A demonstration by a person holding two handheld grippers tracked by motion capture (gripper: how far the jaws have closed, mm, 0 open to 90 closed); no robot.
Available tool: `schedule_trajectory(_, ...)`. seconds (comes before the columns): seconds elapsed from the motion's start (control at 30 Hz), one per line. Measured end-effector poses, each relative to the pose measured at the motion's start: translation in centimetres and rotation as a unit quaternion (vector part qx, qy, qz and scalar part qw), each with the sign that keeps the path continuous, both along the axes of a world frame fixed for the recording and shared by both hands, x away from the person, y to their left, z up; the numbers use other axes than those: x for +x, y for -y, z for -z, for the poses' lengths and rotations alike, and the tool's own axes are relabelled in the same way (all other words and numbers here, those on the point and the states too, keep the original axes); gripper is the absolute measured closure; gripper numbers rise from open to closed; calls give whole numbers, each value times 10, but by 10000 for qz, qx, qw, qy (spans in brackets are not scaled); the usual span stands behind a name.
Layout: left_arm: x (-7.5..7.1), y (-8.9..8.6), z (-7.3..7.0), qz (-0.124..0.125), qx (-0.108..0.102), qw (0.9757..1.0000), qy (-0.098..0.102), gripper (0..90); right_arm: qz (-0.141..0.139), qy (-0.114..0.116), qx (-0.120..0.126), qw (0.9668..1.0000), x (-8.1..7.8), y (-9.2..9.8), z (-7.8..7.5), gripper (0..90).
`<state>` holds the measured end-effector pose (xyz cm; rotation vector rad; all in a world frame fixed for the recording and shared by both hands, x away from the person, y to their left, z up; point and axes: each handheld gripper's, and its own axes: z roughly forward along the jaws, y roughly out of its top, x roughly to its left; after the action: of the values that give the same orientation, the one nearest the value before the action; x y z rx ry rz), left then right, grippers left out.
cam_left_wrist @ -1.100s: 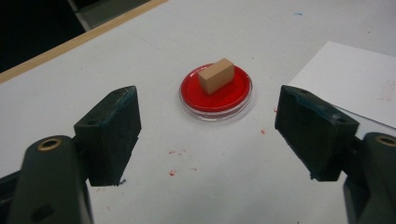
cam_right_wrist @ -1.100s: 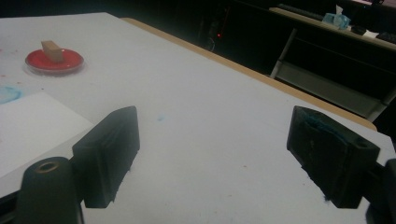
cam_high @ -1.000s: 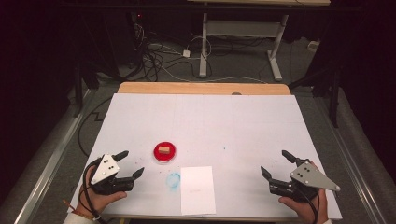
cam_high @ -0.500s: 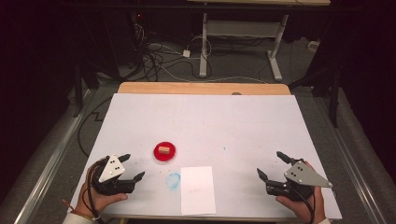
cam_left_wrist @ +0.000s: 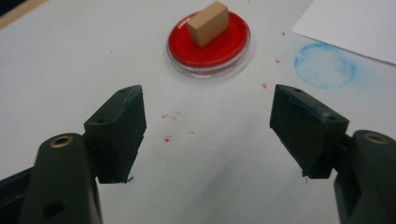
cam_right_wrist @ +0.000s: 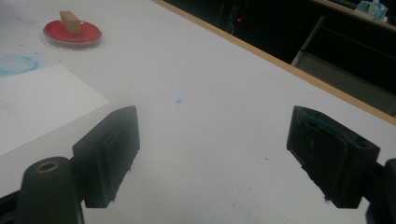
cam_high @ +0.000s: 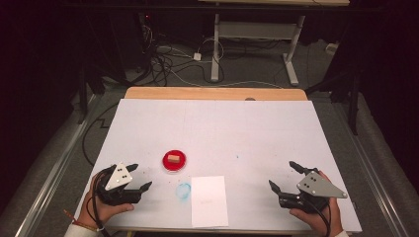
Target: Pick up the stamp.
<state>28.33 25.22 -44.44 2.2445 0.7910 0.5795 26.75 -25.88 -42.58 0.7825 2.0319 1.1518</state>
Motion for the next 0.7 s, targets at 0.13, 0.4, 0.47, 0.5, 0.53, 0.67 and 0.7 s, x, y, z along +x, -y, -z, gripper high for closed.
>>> schedule_trajectory(0.13,1,0,-1,6,-18,10000,21,261,-24,-24,-34,10000,0,-1,1,177)
schedule_trajectory(0.4,4,-4,-5,-65,-108,9999,70,260,29,9,-29,10000,5,-2,1,180)
schedule_trajectory(0.47,5,-6,-5,-66,-95,9999,87,260,51,10,-53,10000,6,-3,1,180)
schedule_trajectory(0.5,5,-6,-5,-71,-91,9999,66,260,51,10,-53,10000,6,-3,1,180)
schedule_trajectory(0.53,5,-6,-5,-66,-64,9999,41,260,55,4,-56,10000,6,-3,1,180)
schedule_trajectory(0.67,6,-6,-6,-42,-13,10000,38,260,50,9,-61,10000,5,-2,1,180)
schedule_trajectory(0.7,6,-5,-6,-39,-8,10000,31,260,50,9,-61,10000,5,-2,1,180)
